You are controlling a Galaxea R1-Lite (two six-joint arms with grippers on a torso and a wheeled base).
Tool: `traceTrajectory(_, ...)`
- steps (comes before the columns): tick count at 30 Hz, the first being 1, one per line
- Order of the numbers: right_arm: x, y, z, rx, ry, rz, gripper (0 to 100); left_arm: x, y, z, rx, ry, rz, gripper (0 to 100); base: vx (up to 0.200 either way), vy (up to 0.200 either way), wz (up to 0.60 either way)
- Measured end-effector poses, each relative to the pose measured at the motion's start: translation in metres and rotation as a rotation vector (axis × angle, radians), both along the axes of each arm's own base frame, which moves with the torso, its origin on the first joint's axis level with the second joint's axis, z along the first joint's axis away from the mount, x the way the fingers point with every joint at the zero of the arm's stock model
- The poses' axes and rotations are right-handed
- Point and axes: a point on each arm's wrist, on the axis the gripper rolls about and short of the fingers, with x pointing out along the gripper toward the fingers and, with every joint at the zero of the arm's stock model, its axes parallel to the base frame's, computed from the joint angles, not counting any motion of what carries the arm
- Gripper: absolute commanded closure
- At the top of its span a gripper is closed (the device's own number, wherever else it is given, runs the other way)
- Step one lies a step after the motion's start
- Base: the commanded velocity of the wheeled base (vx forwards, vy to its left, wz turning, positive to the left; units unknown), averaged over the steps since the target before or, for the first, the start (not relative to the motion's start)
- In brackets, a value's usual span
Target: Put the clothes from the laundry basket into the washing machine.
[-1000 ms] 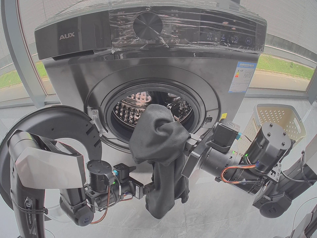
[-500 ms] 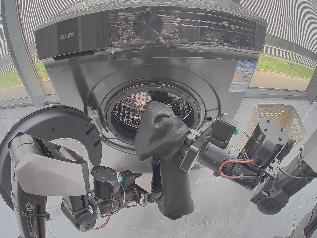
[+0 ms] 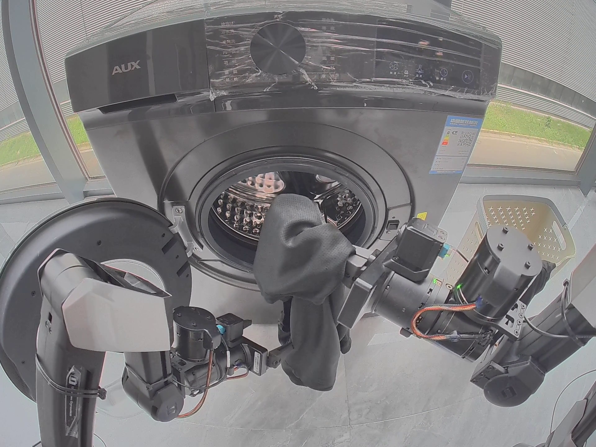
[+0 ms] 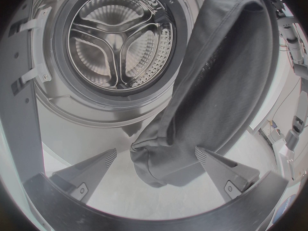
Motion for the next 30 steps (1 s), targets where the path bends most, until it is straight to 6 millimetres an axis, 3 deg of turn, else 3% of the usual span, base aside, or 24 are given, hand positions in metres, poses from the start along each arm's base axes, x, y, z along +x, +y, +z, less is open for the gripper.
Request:
traceTrajectory(5, -0.001, -0.001, 0.000, 0.000, 0.000, 0.002, 100, 0.015, -0.003, -0.008, -0.013, -0.019, 0.015, 0, 0.000, 0.000, 0.00)
traceTrajectory(23, -0.007, 0.000, -0.003, -0.009, 0.007, 0.017, 100, 0.041, -0.005, -0.020, -0.034, -0.058, 0.051, 0, 0.000, 0.000, 0.00)
traceTrajectory(30, -0.006, -0.002, -0.004, -0.012, 0.009, 0.010, 100, 0.037, -0.004, -0.023, -0.025, -0.040, 0.041, 0, 0.000, 0.000, 0.00)
